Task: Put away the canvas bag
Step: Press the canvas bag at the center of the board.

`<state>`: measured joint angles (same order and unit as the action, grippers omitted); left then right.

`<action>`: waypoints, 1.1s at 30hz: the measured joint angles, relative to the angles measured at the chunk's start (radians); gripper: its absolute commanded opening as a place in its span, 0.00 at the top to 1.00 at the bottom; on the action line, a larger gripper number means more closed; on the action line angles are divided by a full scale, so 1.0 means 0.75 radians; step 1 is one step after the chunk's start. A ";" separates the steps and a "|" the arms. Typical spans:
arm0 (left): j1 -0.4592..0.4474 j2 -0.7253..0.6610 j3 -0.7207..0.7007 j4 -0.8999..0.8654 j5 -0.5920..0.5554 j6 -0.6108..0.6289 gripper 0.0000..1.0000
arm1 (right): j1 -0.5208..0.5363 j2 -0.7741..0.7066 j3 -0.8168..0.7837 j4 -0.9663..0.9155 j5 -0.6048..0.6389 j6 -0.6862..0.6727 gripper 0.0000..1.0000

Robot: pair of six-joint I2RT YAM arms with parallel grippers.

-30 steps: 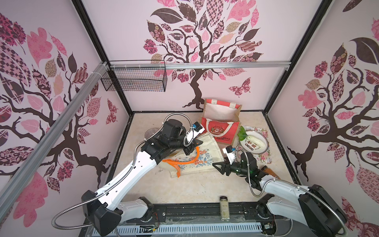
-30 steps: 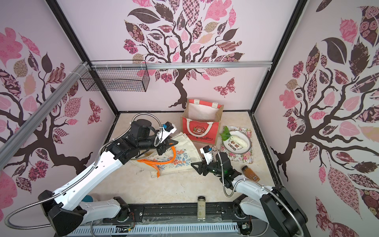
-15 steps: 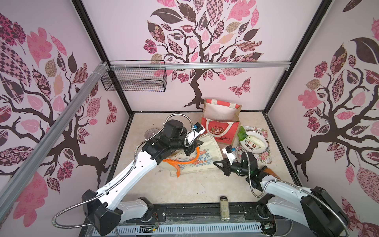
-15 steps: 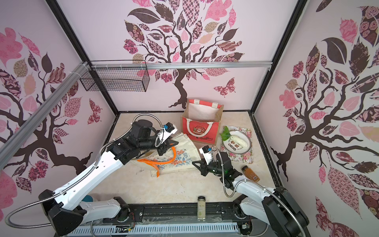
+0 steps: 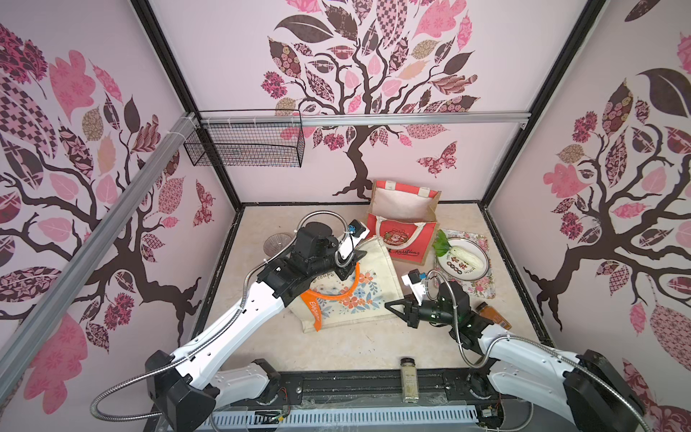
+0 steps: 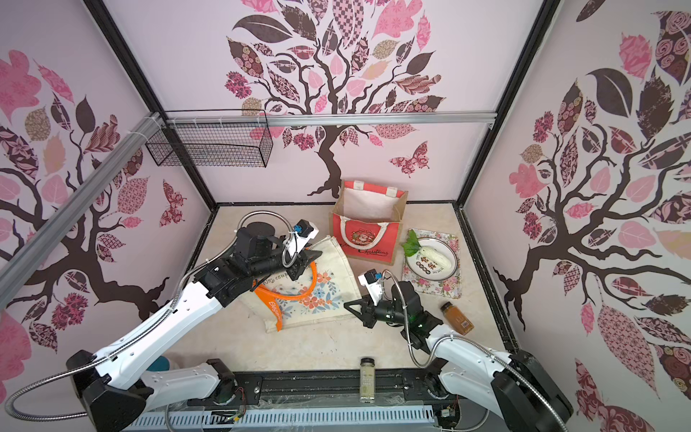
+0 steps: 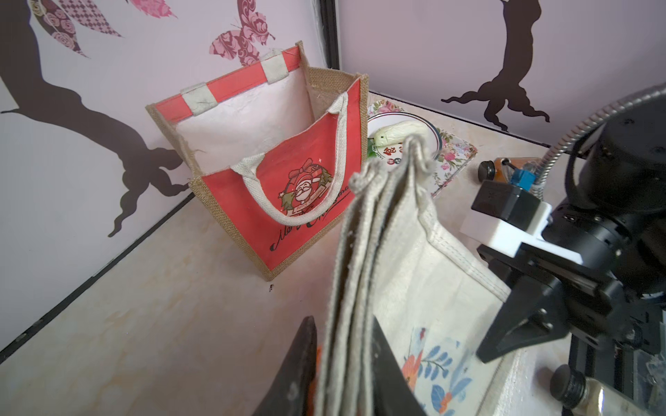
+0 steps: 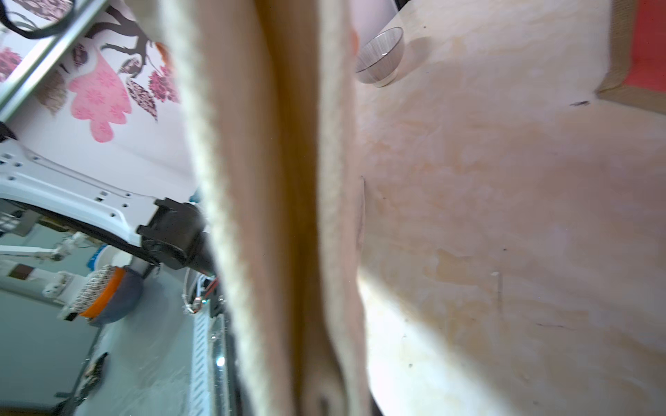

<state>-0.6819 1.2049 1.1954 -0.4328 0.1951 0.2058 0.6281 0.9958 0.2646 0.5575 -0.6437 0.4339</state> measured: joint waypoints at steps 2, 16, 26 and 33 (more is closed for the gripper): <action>-0.008 0.002 0.001 0.006 -0.008 -0.016 0.79 | 0.010 -0.018 -0.040 0.071 -0.011 0.067 1.00; -0.114 0.079 0.010 -0.004 -0.283 -0.129 0.75 | 0.015 -0.038 -0.123 0.170 -0.082 0.310 1.00; -0.120 0.127 0.065 0.002 -0.491 -0.341 0.38 | 0.016 -0.065 -0.126 0.129 -0.051 0.370 1.00; -0.082 0.113 0.132 0.045 -0.615 -0.406 0.08 | 0.016 -0.053 -0.127 0.040 0.005 0.390 1.00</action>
<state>-0.7437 1.2896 1.2942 -0.3988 -0.2661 -0.0990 0.6403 0.9558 0.1696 0.5873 -0.6399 0.7265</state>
